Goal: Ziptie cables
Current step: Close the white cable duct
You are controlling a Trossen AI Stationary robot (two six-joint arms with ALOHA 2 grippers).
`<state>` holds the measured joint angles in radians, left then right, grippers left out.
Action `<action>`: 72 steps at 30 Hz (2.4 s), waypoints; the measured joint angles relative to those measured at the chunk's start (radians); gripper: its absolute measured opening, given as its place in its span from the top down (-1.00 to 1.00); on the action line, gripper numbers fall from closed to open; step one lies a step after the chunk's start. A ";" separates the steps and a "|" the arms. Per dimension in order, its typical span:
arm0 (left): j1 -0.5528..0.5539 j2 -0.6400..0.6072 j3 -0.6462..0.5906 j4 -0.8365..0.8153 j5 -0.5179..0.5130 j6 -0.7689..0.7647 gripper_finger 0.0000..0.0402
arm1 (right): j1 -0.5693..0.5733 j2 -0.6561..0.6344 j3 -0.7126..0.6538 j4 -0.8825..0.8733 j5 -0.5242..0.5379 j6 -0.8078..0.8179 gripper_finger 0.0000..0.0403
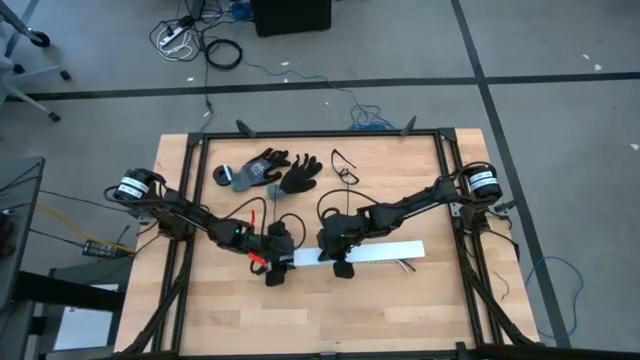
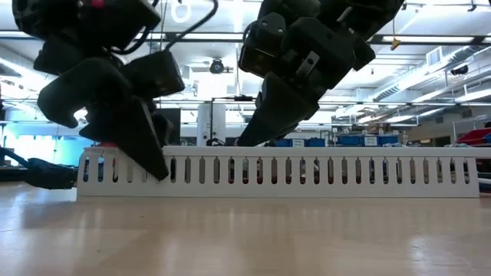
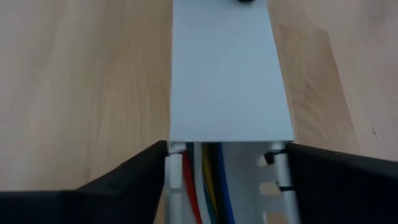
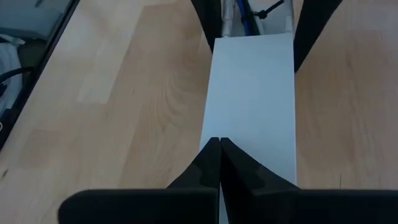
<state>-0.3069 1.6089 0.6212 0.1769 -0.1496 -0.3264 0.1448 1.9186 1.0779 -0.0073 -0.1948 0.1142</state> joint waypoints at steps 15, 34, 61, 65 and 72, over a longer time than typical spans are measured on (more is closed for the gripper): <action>-0.016 -0.019 -0.135 0.175 0.077 -0.128 -0.54 | -0.011 0.000 -0.001 -0.001 -0.018 0.056 1.00; -0.071 -0.052 -0.141 0.136 -0.021 -0.126 -0.27 | -0.010 -0.011 -0.011 0.093 -0.037 0.098 1.00; -0.068 -0.048 -0.141 0.150 -0.083 -0.152 -0.26 | 0.019 -0.041 -0.002 -0.040 0.085 0.040 1.00; -0.068 -0.049 -0.141 0.150 -0.083 -0.149 -0.26 | 0.003 0.002 -0.002 0.058 0.028 0.037 1.00; -0.068 -0.047 -0.141 0.159 -0.083 -0.126 -0.26 | -0.021 0.008 -0.006 0.123 -0.012 0.002 1.00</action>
<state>-0.3744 1.5623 0.4801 0.3355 -0.2327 -0.4520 0.1236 1.9270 1.0721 0.1154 -0.2067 0.1158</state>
